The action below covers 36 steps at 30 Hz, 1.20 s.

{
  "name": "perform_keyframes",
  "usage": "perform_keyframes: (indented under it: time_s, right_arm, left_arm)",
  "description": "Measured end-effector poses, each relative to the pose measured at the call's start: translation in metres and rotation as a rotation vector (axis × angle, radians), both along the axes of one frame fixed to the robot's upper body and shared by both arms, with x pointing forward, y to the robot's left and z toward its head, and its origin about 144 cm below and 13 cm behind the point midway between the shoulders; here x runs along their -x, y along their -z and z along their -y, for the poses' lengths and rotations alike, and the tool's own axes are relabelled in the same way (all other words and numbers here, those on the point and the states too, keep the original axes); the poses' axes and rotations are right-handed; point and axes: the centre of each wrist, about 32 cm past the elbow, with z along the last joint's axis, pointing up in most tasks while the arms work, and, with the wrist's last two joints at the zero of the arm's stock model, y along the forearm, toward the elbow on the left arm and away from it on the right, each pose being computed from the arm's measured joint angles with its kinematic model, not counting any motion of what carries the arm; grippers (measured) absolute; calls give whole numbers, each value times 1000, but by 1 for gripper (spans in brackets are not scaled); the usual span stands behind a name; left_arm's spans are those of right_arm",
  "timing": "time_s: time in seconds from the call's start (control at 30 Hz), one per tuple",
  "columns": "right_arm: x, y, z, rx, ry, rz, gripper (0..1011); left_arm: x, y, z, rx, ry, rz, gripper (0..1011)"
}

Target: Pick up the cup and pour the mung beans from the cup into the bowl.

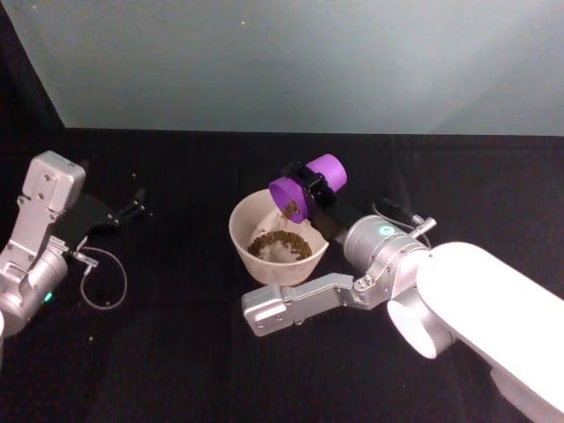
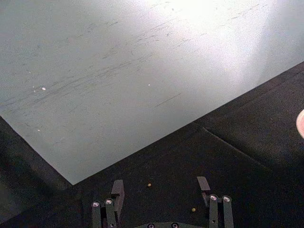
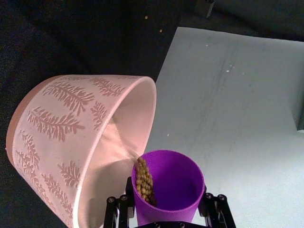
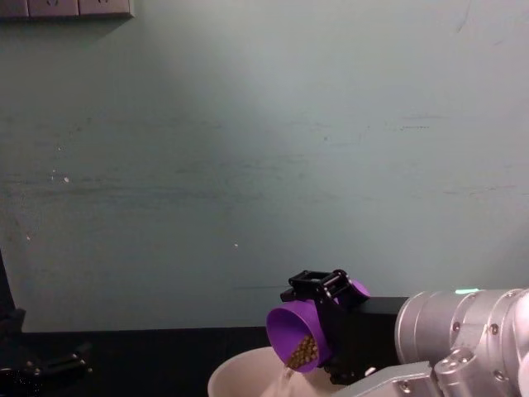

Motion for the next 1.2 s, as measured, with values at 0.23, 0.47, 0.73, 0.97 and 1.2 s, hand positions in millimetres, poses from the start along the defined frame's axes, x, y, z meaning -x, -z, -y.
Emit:
perform_keyframes:
  time_s: [0.23, 0.47, 0.73, 0.97, 1.2]
  right_arm:
    - [1, 1, -1, 9, -19, 14, 734]
    - [3, 4, -3, 60, -39, 51, 733]
    - [6, 7, -6, 121, -49, 102, 733]
    - [10, 10, -10, 197, -57, 170, 733]
    - [14, 14, -15, 315, -76, 237, 733]
  left_arm:
    - [0, 0, 0, 0, 0, 0, 1000]
    - [0, 0, 0, 0, 0, 0, 1000]
    - [0, 0, 0, 0, 0, 0, 1000]
    - [0, 0, 0, 0, 0, 0, 1000]
    - [0, 0, 0, 0, 0, 0, 1000]
